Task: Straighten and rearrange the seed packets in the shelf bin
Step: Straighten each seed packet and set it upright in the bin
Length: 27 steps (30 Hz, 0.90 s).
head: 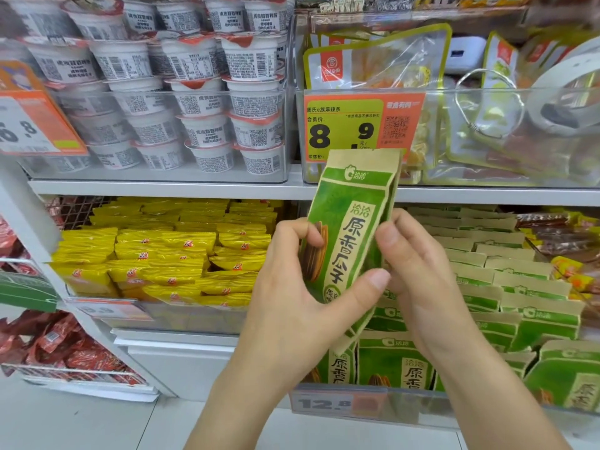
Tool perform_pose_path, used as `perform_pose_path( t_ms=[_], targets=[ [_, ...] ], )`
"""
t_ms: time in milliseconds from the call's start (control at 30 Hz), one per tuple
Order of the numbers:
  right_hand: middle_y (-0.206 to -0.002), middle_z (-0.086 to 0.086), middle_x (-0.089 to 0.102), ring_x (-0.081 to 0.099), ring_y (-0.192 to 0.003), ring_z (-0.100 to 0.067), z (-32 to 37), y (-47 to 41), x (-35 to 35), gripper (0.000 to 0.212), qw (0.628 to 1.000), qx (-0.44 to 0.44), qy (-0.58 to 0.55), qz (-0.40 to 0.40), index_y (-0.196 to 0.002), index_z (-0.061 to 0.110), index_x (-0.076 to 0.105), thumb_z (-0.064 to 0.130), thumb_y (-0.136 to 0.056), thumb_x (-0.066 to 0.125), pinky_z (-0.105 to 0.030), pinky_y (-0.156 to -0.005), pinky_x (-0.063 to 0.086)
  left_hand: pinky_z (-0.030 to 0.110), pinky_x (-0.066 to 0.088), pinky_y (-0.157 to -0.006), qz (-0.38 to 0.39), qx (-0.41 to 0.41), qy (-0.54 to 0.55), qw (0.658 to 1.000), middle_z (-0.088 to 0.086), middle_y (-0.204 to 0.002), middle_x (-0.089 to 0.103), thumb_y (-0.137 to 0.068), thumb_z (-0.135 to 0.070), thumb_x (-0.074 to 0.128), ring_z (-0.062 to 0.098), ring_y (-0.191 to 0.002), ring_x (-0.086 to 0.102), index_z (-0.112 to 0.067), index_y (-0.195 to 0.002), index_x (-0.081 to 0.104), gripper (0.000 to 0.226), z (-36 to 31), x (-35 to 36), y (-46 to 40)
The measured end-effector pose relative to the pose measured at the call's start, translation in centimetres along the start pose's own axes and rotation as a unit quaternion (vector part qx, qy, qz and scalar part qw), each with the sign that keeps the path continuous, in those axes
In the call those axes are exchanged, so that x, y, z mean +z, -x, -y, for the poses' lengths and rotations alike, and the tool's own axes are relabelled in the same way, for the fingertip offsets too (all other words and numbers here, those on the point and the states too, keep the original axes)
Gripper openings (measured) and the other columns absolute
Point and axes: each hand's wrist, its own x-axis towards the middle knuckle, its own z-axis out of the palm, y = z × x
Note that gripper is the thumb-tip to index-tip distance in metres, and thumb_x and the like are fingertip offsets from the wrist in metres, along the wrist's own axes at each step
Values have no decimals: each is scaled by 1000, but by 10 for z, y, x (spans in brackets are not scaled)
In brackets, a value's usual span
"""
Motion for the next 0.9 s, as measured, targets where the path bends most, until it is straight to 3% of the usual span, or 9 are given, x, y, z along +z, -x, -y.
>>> perform_pose_path(
  t_ms=[133, 300, 367, 533, 700, 800, 900],
  targets=[
    [-99, -13, 70, 67, -91, -19, 4, 0, 1, 67, 1000, 3, -15, -5, -102, 3, 63, 63, -72, 66, -24, -78, 52, 20, 49, -66, 81, -4, 149, 986, -18, -91, 66, -72, -51, 65, 3, -80, 62, -19, -98, 43, 46, 5, -3, 0],
    [-95, -16, 67, 63, -86, -19, 6, -1, 2, 70, 1000, 8, 1, -14, -99, 7, 64, 69, -68, 67, -22, -76, 51, 12, 44, -62, 115, 0, 191, 975, -22, -81, 61, -79, -45, 58, -2, -71, 56, -9, -98, 43, 43, 6, -1, -1],
    [-92, -13, 67, 64, -84, -17, 7, -1, 3, 62, 1000, 7, -3, -18, -99, 6, 65, 62, -72, 67, -21, -73, 51, 12, 44, -60, 120, -2, 205, 971, -19, -79, 61, -80, -45, 55, -1, -69, 55, -5, -100, 43, 47, 5, -2, -2],
    [-88, -10, 67, 64, -79, -16, 7, 1, 4, 45, 999, 13, -20, -31, -98, -2, 62, 41, -85, 60, -18, -68, 50, 31, 50, -65, 138, -25, 235, 962, -1, -90, 60, -80, -48, 56, 20, -80, 57, 0, -109, 43, 58, 7, -3, -3],
    [-90, -25, 63, 58, -77, -22, 2, 2, 6, 42, 998, 2, 6, -63, -89, 6, 64, 45, -77, 60, -33, -73, 49, 18, 47, -62, 161, -19, 205, 965, -15, -82, 61, -76, -46, 60, 5, -74, 58, -2, -104, 43, 55, 10, -8, -5],
    [-87, -16, 65, 59, -80, -21, 0, 2, 6, 36, 999, 5, 20, -46, -87, 11, 66, 45, -77, 60, -37, -77, 49, 21, 45, -65, 147, -15, 171, 974, -16, -82, 62, -72, -47, 65, 5, -74, 58, -11, -95, 45, 47, 10, -13, -4],
    [-105, 1, 71, 63, -106, -12, 1, 2, 5, 40, 999, 15, 2, 29, -90, 16, 68, 52, -74, 68, -24, -89, 51, 19, 49, -64, 54, 7, 190, 980, -14, -84, 65, -68, -40, 68, 4, -73, 62, -9, -94, 45, 46, 10, -14, -6]
  ],
)
